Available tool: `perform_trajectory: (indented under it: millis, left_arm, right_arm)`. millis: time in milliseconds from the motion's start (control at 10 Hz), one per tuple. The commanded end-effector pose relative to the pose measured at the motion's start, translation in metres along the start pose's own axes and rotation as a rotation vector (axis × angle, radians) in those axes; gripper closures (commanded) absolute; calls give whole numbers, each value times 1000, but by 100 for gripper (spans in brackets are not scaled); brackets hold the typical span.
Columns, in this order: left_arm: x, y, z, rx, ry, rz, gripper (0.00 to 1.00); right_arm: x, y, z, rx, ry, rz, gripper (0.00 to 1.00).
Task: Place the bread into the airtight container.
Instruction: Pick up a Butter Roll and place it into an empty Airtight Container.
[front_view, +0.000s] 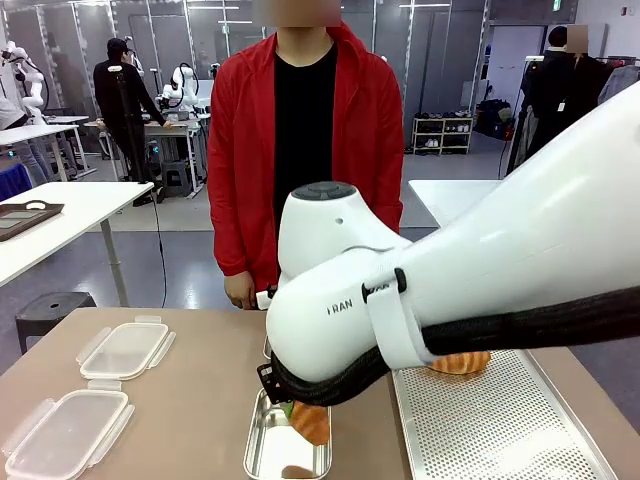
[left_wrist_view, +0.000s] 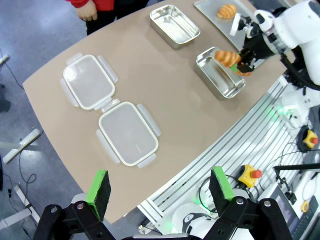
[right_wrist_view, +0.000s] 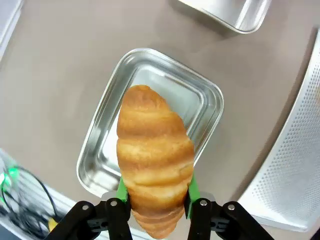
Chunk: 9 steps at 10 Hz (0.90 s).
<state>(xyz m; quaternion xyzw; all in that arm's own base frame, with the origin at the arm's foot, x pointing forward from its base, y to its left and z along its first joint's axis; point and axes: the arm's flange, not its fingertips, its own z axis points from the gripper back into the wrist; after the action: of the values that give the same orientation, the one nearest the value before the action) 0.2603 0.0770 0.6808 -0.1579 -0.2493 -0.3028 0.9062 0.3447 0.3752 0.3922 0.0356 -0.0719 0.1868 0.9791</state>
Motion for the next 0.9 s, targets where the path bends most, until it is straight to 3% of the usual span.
perform_trajectory:
  millis: [0, 500, 600, 800]
  left_arm:
    - [0, -1, 1, -8, -3, -16, 0]
    - [0, -1, 1, -8, -3, -16, 0]
    - [0, -1, 1, -8, -3, -16, 0]
    - [0, -1, 1, -8, -3, -16, 0]
  right_arm:
    - [6, 11, -32, -33, -56, -128, 51]
    - [14, 22, -66, -49, -9, -188, 51]
    - [14, 23, -63, -37, -17, -182, 27]
    - [13, 23, -57, -42, -18, -183, 0]
